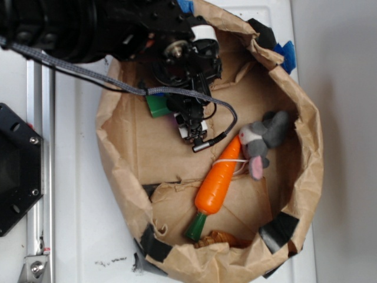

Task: Grab the green block.

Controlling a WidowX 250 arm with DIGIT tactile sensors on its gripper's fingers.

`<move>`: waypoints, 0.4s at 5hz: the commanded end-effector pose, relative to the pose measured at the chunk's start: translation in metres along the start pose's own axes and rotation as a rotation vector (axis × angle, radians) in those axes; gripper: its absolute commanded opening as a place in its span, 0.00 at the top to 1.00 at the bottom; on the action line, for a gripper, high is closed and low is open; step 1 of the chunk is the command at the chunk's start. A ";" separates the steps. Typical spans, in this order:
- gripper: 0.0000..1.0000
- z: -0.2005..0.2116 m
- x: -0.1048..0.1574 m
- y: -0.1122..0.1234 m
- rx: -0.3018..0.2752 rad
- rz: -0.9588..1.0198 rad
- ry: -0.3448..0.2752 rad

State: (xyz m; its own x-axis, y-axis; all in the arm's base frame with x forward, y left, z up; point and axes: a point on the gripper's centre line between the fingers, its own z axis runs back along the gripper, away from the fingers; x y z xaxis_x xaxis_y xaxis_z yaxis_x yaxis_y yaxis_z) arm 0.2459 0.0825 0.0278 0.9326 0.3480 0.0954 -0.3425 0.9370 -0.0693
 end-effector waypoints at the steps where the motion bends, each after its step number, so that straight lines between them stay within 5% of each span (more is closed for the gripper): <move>1: 1.00 0.009 0.000 -0.001 0.000 0.019 -0.023; 2: 1.00 0.010 -0.002 -0.001 0.000 0.011 -0.024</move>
State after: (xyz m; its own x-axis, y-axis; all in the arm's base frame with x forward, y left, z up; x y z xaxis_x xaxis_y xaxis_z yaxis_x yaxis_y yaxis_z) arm 0.2462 0.0832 0.0282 0.9286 0.3625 0.0790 -0.3576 0.9313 -0.0692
